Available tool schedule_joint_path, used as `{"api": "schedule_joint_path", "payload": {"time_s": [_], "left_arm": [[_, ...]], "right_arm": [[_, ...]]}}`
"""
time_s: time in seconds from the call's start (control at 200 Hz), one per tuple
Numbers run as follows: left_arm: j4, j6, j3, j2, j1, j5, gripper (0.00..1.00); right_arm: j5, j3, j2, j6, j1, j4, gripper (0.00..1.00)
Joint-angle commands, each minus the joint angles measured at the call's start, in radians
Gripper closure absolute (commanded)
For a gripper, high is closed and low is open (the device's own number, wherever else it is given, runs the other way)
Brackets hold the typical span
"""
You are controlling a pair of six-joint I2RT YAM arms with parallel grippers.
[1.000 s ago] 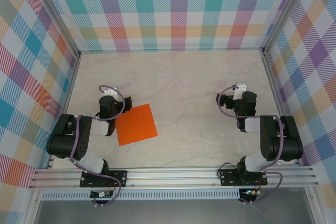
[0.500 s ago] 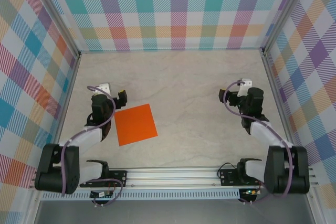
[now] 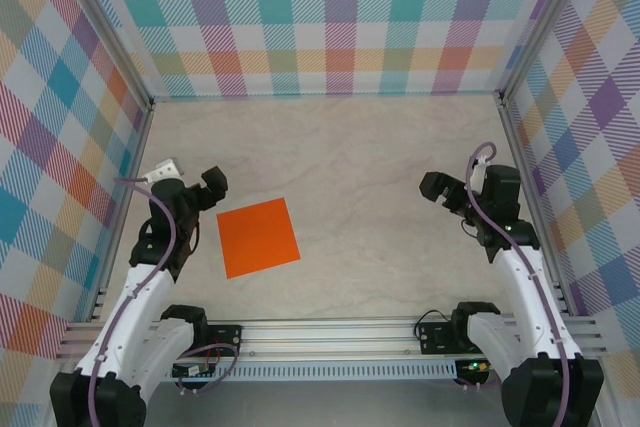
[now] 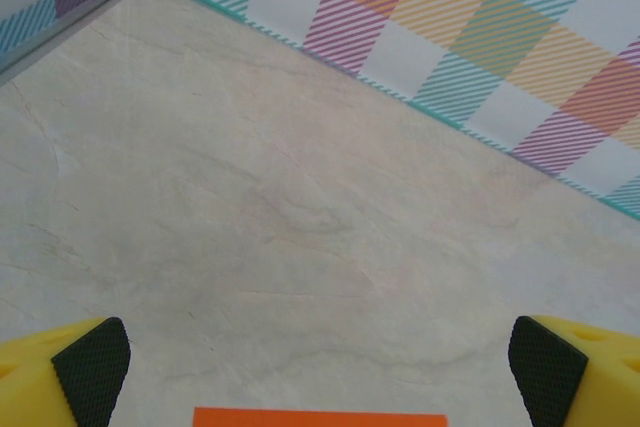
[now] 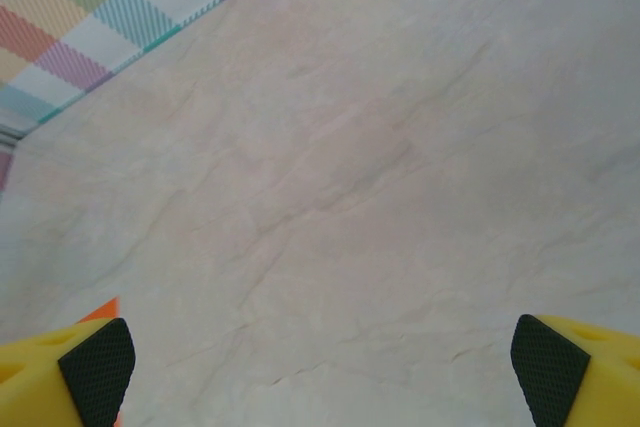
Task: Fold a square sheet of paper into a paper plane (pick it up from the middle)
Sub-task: Move the square sheet of paper to the center of the table.
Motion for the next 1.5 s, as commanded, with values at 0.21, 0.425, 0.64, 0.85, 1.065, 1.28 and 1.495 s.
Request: {"api": "schedule_joint_path", "payload": {"time_s": [0.21, 0.425, 0.64, 0.85, 1.065, 1.28, 1.495], "left_arm": [[-0.324, -0.081, 0.139, 0.029, 0.018, 0.195, 0.00], [-0.350, -0.129, 0.150, 0.062, 0.018, 0.222, 0.00], [-0.324, -0.161, 0.099, 0.052, 0.018, 0.245, 0.00], [-0.345, -0.188, 0.067, 0.061, 0.018, 0.156, 0.00], [-0.381, -0.221, 0.038, 0.061, 0.017, 0.079, 0.00], [-0.442, -0.251, 0.022, -0.030, 0.018, -0.022, 0.00], [-0.413, -0.261, -0.002, -0.083, 0.018, -0.036, 0.00]], "right_arm": [[-0.412, -0.121, 0.004, 0.252, 0.038, 0.108, 0.00], [-0.304, -0.046, 0.148, 0.244, 0.214, 0.097, 0.00], [-0.154, 0.103, 0.400, 0.262, 0.473, 0.140, 0.00], [-0.081, 0.325, 0.700, 0.299, 0.680, 0.159, 0.04], [-0.084, 0.622, 1.031, 0.349, 0.818, 0.133, 0.15], [-0.087, 0.889, 1.260, 0.353, 0.897, 0.043, 0.21], [-0.095, 1.007, 1.392, 0.352, 0.921, -0.032, 0.25]]}}
